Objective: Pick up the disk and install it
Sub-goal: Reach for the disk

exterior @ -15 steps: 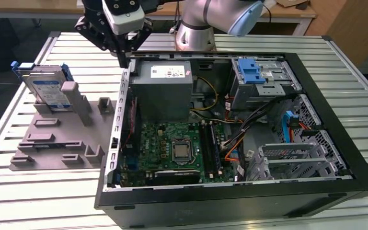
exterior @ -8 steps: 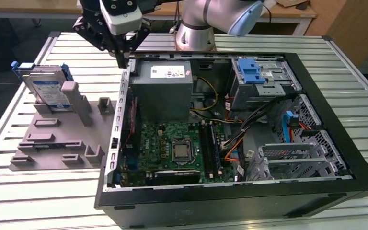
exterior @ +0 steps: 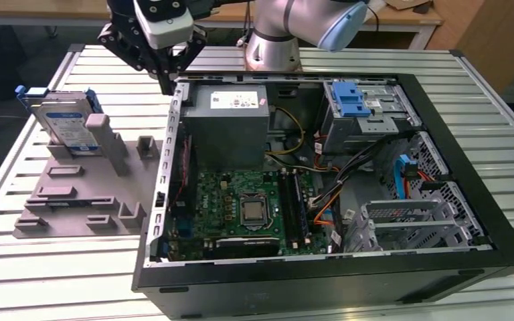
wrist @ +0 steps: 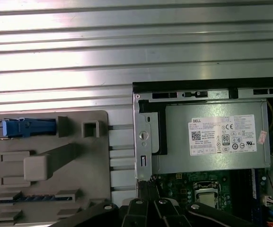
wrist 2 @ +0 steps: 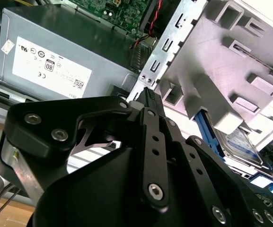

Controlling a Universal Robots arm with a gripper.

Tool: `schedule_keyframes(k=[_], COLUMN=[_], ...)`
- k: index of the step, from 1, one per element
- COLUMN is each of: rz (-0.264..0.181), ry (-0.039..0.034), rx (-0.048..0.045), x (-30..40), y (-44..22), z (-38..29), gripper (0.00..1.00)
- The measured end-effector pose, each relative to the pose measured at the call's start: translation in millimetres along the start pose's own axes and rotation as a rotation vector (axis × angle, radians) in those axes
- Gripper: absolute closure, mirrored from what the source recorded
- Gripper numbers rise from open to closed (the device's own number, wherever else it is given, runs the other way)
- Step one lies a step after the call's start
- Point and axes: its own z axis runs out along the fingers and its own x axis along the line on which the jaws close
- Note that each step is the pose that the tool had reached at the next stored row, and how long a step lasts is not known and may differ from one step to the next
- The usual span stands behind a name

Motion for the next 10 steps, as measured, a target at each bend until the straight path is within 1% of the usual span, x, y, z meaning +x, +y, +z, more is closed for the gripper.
schedule_keyframes(k=[10], rz=[0.000], ry=[0.0001], rx=[0.0001], x=[2.5], y=[-0.1], z=[0.1], gripper=[0.89])
